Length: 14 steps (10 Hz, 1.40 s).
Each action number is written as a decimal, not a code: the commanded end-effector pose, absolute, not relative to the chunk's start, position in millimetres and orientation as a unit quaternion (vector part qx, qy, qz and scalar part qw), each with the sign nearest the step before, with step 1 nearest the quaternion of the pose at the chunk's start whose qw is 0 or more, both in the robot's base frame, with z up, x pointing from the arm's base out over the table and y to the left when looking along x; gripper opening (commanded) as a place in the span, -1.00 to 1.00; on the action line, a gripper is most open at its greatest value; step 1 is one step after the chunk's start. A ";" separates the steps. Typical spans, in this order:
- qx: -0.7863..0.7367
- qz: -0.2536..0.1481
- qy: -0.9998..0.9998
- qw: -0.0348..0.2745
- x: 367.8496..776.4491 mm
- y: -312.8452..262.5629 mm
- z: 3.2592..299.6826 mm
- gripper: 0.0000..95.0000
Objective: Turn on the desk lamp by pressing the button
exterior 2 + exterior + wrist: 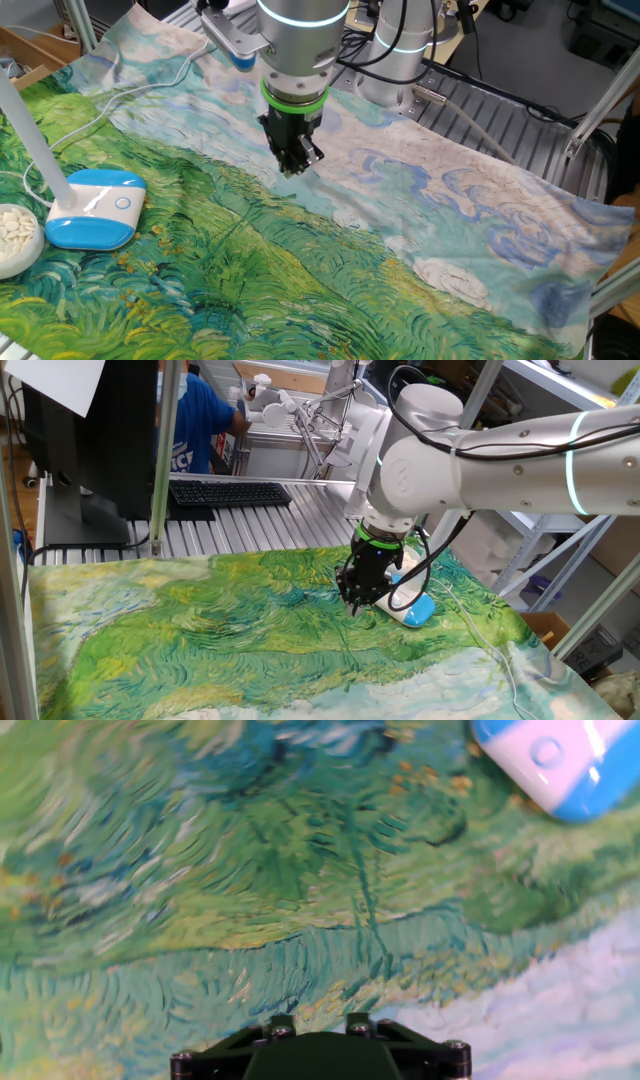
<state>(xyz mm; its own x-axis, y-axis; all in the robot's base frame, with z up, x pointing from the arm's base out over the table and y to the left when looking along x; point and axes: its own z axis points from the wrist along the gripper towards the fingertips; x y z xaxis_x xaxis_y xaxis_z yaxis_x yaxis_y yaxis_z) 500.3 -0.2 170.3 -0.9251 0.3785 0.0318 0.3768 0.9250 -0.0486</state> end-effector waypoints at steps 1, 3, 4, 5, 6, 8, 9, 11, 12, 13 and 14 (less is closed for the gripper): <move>-0.189 0.021 -0.981 0.023 498.8 -1.5 172.8 -1.00; -0.181 0.022 -0.983 0.026 498.2 -2.3 174.2 -1.00; -0.175 0.023 -0.984 0.024 498.2 -2.3 174.2 -1.00; -0.164 0.025 -0.986 0.022 498.3 -2.4 174.1 -1.00; -0.159 0.024 -0.987 0.023 498.8 -3.0 173.7 -1.00; -0.138 0.023 -0.990 0.023 503.7 -7.3 172.0 -1.00; -0.132 0.024 -0.991 0.023 507.7 -10.4 171.3 -1.00; -0.121 0.027 -0.992 0.020 515.8 -15.5 171.6 -1.00; -0.118 0.027 -0.992 0.021 519.7 -18.2 172.1 -1.00; -0.120 0.028 -0.992 0.023 524.9 -22.4 172.2 -1.00; -0.126 0.033 -0.991 0.021 532.1 -28.4 173.1 -1.00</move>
<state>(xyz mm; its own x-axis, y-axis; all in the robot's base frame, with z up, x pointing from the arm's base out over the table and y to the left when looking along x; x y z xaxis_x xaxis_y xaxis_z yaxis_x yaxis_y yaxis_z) 533.2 -30.3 173.9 -0.9687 0.2450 0.0392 0.2421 0.9680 -0.0668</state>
